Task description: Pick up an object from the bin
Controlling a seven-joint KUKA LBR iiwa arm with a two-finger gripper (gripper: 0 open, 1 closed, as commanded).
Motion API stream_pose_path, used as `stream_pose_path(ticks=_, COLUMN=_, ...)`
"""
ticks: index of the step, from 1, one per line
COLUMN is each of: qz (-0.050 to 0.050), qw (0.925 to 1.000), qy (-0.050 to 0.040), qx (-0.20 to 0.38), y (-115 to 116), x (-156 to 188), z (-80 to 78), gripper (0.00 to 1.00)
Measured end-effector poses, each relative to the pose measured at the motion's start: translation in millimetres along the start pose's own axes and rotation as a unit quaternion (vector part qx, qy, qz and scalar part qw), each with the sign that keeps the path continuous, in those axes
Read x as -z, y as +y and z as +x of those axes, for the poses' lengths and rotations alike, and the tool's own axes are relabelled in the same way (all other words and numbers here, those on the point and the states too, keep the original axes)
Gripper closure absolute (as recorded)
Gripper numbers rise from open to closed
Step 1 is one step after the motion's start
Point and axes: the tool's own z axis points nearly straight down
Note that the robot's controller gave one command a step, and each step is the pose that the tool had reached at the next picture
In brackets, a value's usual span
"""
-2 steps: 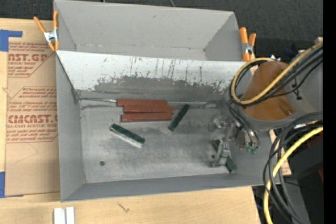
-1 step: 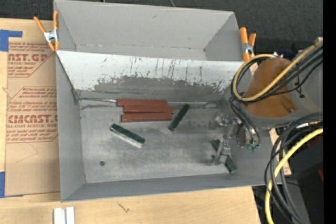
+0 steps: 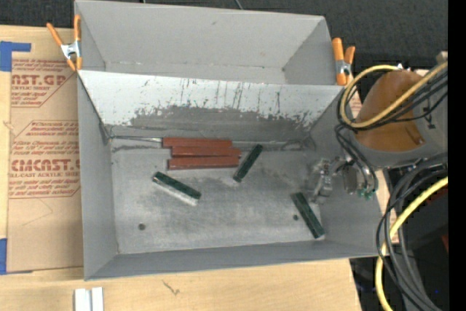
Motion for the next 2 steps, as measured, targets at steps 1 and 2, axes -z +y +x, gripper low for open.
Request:
stream_pose_path(ticks=1, qz=0.0, qw=1.0, qy=-0.0001, qx=0.0, y=0.4, x=0.0, z=-0.1, gripper=0.0)
stream_pose_path(ticks=2, qz=0.0, qw=1.0, qy=-0.0001, qx=0.0, y=0.4, x=0.0, z=-0.1, gripper=0.0)
